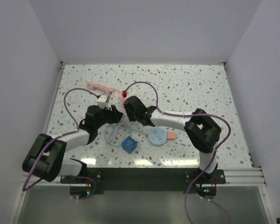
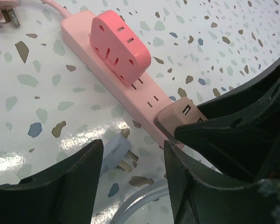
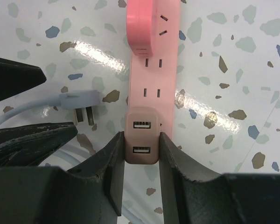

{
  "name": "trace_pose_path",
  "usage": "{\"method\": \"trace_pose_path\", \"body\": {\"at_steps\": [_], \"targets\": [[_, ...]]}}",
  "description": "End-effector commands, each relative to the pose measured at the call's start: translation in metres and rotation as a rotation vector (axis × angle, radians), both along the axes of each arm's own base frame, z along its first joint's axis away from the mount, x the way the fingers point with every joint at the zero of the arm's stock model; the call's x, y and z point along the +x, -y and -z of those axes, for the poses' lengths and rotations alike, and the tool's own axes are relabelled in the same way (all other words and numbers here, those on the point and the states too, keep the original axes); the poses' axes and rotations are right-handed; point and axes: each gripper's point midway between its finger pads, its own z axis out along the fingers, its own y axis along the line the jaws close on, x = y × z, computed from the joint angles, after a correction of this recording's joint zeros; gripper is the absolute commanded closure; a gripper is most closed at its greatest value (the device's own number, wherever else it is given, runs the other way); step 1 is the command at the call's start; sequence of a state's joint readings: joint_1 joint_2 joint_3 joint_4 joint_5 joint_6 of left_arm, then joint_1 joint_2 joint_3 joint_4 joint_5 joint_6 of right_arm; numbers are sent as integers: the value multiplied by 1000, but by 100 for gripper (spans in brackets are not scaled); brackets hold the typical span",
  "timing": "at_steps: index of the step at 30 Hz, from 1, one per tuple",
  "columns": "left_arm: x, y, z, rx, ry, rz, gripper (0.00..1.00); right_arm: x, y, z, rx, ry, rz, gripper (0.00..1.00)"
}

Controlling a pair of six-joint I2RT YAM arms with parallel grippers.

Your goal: Insert the plug

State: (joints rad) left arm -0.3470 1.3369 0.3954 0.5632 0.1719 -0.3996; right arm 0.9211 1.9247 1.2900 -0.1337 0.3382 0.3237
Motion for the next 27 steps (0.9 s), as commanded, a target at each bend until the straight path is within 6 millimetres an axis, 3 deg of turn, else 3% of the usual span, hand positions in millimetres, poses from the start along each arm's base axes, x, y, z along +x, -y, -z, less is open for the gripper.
{"method": "trace_pose_path", "body": {"at_steps": [1, 9, 13, 16, 18, 19, 22, 27], "targets": [[5, -1, -16, -10, 73, 7, 40, -42, 69, 101, -283, -244, 35, 100], [5, 0, -16, -13, 74, 16, 40, -48, 78, 107, -293, -248, 46, 100], [5, 1, -18, -17, 80, 17, 40, -42, 70, 93, -269, -229, 38, 100], [6, 0, -26, -22, 103, 15, 39, -34, 61, 70, -237, -195, 30, 100], [6, -1, -33, -25, 118, 9, 37, -27, 52, 51, -203, -166, 13, 94], [6, -2, -34, -24, 119, 5, 37, -25, 47, 43, -186, -152, 6, 85], [7, -2, -38, -26, 124, 1, 35, -17, 37, 21, -151, -112, -13, 68], [9, -2, -39, -27, 122, -4, 34, -3, 25, -11, -105, -38, -28, 51]]}}
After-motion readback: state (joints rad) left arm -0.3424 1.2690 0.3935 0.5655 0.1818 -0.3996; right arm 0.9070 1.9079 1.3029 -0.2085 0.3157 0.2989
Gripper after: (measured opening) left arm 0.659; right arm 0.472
